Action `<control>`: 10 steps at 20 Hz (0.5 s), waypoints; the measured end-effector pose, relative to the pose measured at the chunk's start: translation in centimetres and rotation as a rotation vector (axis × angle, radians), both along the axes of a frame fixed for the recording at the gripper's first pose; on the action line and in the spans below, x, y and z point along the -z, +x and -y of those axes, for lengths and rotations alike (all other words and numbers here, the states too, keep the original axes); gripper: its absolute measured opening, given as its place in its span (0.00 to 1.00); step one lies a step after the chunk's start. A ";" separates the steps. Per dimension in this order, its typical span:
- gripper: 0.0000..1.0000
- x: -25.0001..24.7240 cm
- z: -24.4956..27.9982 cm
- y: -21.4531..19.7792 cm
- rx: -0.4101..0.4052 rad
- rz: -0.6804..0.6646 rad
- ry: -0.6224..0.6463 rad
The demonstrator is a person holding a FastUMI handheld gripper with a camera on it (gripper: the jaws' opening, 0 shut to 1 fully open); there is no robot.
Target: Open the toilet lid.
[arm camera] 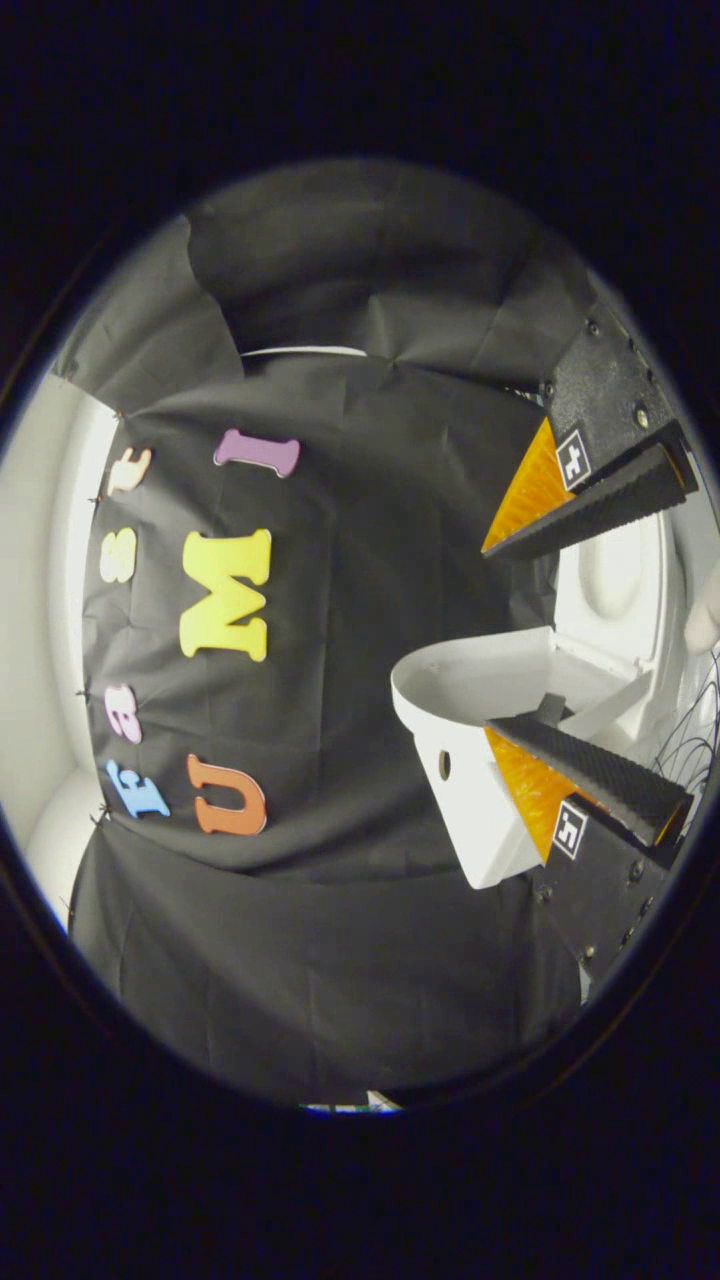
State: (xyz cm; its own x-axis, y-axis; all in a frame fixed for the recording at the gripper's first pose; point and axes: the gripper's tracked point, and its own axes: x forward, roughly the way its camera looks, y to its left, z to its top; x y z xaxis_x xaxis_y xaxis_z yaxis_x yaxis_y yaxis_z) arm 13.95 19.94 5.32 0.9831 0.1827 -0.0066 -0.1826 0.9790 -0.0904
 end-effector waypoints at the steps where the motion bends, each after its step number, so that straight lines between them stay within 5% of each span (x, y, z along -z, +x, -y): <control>1: 0.98 -0.1 1.3 -0.5 0.004 0.013 0.016; 10: 1.00 3.6 12.8 -3.9 0.108 0.021 0.088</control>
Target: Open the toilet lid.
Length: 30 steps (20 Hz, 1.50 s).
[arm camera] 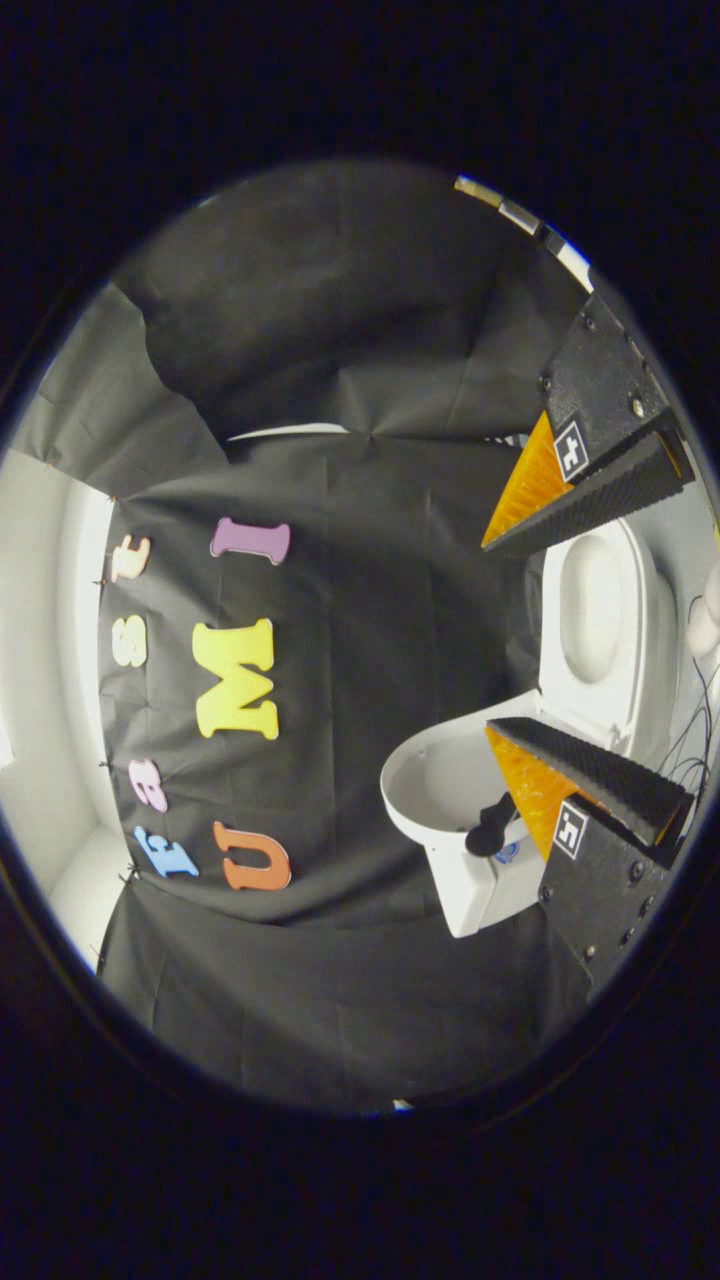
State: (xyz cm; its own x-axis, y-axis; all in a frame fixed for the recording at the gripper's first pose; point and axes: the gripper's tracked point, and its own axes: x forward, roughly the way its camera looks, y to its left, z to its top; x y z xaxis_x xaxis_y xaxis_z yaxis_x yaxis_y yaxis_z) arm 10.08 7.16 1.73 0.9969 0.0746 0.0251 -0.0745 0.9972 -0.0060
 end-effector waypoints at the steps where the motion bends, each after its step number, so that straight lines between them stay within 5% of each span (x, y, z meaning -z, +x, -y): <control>1: 1.00 0.5 0.7 -0.4 -0.006 0.002 -0.003; 14: 1.00 8.1 6.4 -4.1 0.047 -0.044 -0.003; 30: 1.00 7.7 7.8 -4.9 0.109 -0.052 0.009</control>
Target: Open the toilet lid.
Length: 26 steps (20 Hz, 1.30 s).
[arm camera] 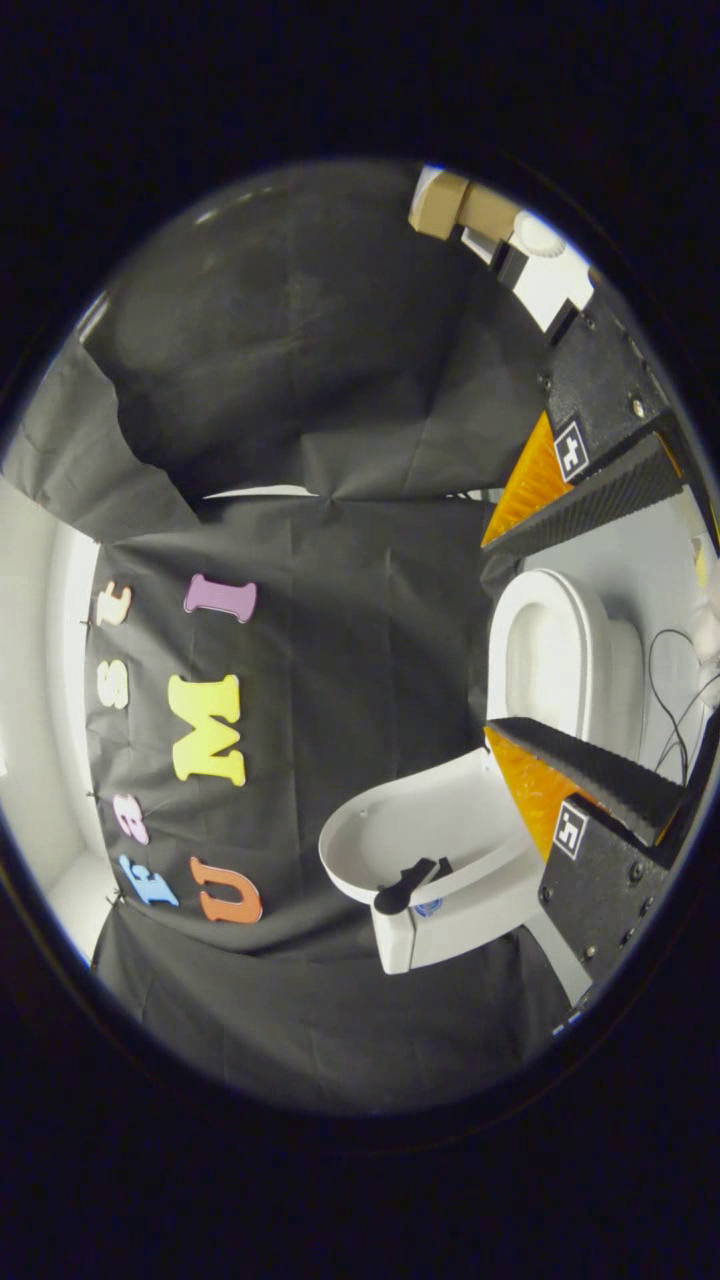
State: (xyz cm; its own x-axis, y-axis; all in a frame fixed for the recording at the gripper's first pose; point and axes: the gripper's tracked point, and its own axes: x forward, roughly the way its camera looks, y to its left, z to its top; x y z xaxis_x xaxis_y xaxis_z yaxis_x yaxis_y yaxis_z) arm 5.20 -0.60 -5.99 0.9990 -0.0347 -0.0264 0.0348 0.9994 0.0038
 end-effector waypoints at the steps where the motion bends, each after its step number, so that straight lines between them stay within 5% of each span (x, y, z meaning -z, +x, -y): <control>1: 1.00 -0.1 0.1 0.0 0.002 0.002 -0.001; 26: 1.00 -1.1 0.2 -0.5 0.012 0.013 -0.016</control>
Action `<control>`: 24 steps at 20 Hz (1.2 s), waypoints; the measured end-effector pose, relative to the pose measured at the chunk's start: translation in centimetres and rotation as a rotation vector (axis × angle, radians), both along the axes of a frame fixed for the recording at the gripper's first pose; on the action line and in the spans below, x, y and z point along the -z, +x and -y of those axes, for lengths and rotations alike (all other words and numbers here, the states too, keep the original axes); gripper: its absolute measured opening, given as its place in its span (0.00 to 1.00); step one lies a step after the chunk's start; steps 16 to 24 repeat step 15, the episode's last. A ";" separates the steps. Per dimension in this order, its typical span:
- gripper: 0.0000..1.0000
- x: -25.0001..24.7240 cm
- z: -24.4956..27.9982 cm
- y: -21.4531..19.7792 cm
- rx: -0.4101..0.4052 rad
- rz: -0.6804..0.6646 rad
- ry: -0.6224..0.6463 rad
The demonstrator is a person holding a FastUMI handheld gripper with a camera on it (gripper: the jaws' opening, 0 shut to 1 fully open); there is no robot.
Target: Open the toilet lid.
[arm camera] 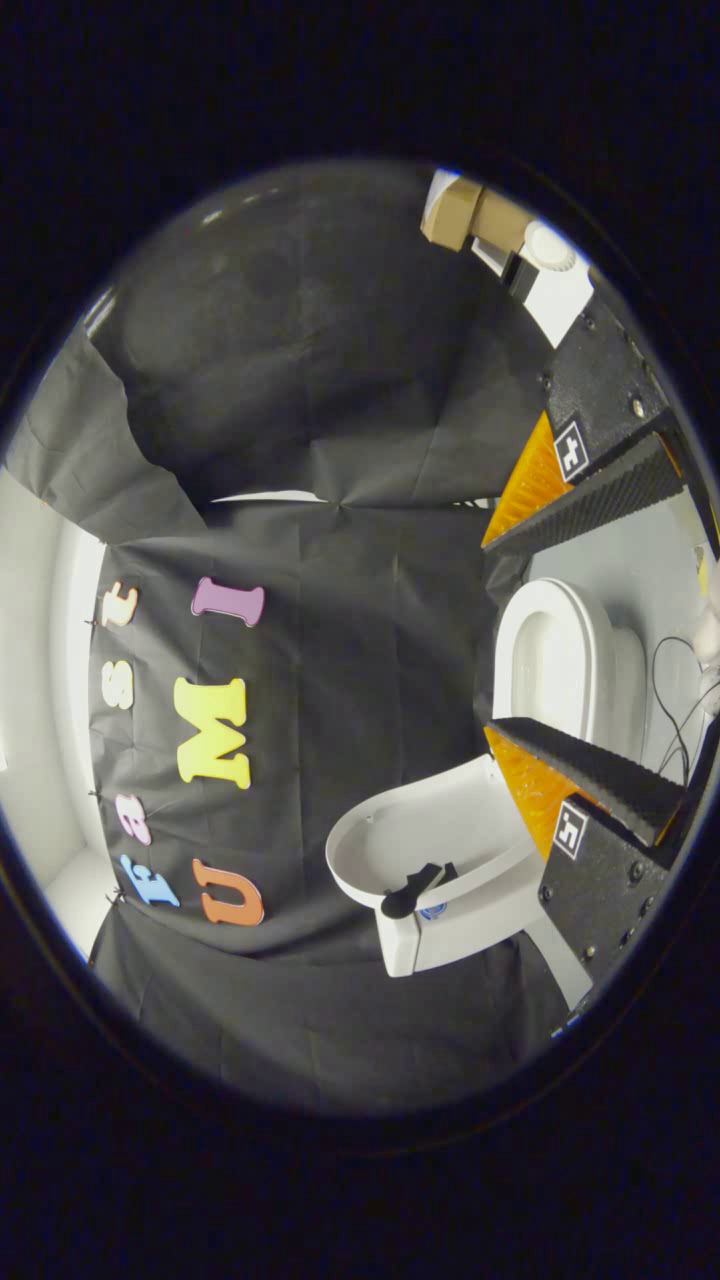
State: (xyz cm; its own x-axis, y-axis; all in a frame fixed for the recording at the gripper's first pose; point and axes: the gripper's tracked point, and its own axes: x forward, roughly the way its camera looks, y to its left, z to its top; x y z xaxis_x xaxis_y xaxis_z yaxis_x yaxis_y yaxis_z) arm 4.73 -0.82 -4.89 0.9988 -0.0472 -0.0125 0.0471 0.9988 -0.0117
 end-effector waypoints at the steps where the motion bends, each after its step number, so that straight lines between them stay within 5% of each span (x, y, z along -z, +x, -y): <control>1: 1.00 0.1 0.0 0.0 0.001 -0.001 -0.001; 24: 1.00 0.1 0.5 0.0 0.011 -0.010 0.016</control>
